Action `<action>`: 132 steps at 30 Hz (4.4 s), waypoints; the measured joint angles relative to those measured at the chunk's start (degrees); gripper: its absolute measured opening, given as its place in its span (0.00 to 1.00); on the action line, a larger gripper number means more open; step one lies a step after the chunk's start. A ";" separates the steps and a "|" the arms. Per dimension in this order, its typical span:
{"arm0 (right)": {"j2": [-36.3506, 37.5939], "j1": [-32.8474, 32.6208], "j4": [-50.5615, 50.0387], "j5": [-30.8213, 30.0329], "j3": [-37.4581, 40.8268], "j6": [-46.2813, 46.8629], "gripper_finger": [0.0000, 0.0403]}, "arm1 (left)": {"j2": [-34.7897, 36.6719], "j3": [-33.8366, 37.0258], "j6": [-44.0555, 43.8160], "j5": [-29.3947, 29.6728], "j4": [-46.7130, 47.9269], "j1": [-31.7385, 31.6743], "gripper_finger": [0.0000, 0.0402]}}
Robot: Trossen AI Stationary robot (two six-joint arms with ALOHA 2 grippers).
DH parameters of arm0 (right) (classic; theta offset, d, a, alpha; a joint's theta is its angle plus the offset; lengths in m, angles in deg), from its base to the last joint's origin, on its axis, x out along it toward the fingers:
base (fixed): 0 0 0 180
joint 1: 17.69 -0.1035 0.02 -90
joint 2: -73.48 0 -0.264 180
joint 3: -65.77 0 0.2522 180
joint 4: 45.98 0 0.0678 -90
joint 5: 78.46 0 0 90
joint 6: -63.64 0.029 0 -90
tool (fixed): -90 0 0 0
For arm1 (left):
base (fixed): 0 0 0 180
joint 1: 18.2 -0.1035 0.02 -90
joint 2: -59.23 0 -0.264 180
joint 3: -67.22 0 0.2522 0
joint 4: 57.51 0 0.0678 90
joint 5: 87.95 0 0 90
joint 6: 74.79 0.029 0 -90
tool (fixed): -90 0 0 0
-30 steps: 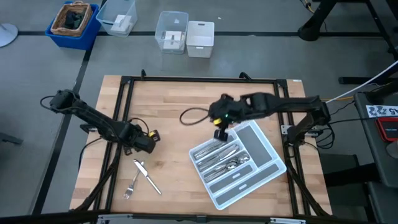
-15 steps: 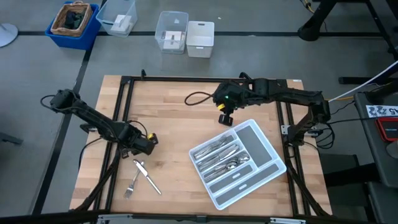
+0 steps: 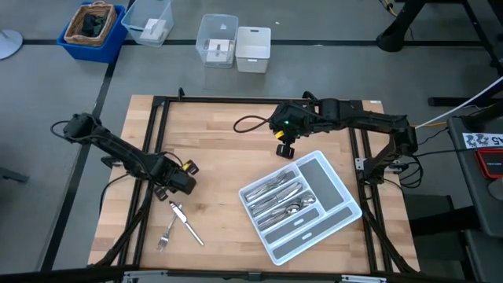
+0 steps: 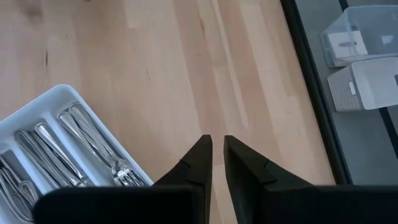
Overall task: Sort silverware
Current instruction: Put the silver fork into the silverware tray
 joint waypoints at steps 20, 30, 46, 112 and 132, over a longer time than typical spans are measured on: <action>0.01 0.00 0.00 -0.17 0.00 0.20 0.12 | 0.02 -0.02 12.00 0.03 -1.85 0.11 0.20; 0.01 0.00 0.00 -0.19 0.00 0.22 0.12 | 0.02 0.91 -6.82 -0.76 -1.33 0.13 0.20; 0.01 0.00 0.11 -0.15 0.00 0.22 0.12 | 0.47 5.86 -16.41 -10.01 -3.69 0.22 0.20; 0.01 0.00 3.50 -0.13 0.00 0.23 0.12 | 6.23 5.21 -27.29 -4.02 4.86 0.37 0.20; 0.01 -0.02 3.49 -0.13 0.00 0.22 0.12 | 4.68 7.52 -23.51 0.48 2.95 0.42 0.20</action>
